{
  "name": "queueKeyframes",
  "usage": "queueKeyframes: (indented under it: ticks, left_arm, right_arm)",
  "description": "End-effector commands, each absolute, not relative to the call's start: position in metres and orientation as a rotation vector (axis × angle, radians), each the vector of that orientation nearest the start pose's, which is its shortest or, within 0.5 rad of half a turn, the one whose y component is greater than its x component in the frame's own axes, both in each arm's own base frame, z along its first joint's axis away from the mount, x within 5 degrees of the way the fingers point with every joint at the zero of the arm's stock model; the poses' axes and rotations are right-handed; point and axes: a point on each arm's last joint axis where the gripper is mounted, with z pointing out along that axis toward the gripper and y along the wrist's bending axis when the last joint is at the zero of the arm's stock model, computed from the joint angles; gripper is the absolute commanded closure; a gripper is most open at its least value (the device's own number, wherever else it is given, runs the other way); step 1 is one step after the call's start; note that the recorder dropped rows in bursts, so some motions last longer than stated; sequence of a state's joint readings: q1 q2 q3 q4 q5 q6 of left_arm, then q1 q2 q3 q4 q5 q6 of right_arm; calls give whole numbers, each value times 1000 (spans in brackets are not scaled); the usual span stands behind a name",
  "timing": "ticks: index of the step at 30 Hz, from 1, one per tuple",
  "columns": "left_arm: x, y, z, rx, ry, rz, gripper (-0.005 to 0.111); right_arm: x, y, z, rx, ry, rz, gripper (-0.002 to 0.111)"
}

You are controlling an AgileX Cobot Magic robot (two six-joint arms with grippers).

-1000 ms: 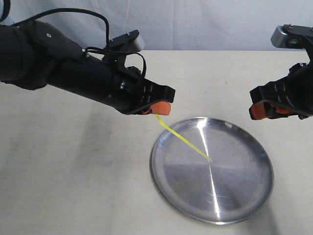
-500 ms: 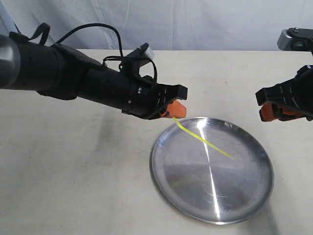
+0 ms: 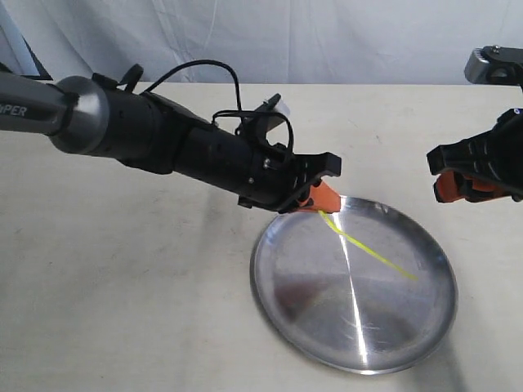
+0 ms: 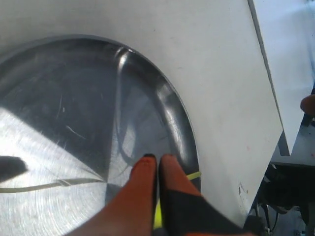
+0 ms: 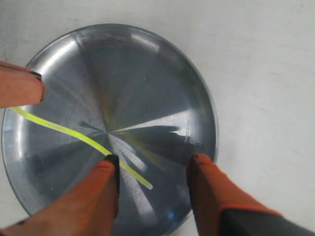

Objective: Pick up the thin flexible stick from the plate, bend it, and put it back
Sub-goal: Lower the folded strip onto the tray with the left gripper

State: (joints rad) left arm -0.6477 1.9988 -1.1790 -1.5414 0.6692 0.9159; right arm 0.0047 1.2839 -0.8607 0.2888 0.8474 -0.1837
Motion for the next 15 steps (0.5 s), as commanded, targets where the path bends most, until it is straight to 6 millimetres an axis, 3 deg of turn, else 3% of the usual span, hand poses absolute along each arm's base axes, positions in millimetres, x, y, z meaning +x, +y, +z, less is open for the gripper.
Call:
queueKeyframes:
  ticks: [1, 5, 8, 15]
  left_arm:
    - [289, -295, 158, 409, 2533, -1353, 106]
    - [290, -294, 157, 398, 2532, -1335, 106]
    - [290, -294, 157, 417, 2535, -1328, 100]
    - [289, -294, 157, 428, 2536, -1337, 63]
  right_arm:
    - [237, 19, 263, -55, 2712, 281, 64]
    - [237, 19, 263, -54, 2711, 281, 64]
    - [237, 19, 263, -53, 2709, 280, 64]
    - [237, 19, 263, -53, 2709, 280, 64]
